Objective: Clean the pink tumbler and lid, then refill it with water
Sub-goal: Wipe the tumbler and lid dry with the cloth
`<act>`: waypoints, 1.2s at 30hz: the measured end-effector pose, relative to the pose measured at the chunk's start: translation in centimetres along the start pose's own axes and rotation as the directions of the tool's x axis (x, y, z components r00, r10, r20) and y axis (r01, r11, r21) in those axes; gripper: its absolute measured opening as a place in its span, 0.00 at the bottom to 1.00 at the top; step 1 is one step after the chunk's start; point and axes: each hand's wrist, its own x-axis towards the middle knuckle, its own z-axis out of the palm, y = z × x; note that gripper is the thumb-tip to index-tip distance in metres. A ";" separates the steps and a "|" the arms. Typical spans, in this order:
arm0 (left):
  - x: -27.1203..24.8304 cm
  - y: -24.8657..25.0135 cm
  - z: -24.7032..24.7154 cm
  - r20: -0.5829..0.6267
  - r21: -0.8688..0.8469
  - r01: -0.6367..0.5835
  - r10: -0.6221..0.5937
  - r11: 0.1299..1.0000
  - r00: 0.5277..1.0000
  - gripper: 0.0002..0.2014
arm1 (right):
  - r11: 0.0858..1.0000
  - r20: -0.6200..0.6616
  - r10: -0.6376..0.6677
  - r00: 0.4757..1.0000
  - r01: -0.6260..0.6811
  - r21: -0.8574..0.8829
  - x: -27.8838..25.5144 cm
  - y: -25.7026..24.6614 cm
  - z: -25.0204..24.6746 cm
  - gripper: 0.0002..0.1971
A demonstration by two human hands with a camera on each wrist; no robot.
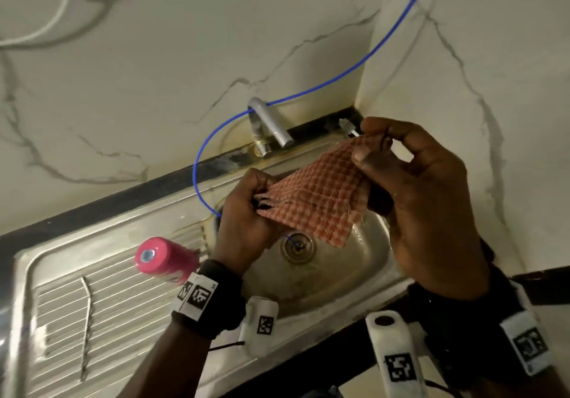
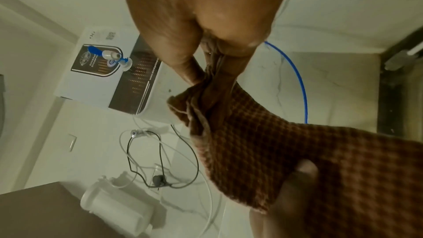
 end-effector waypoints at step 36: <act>-11.4 -0.5 -9.6 0.030 -0.099 0.161 -0.159 0.982 0.987 0.20 | 0.695 0.215 0.611 0.762 -0.646 0.316 -10.5 14.0 4.5 0.18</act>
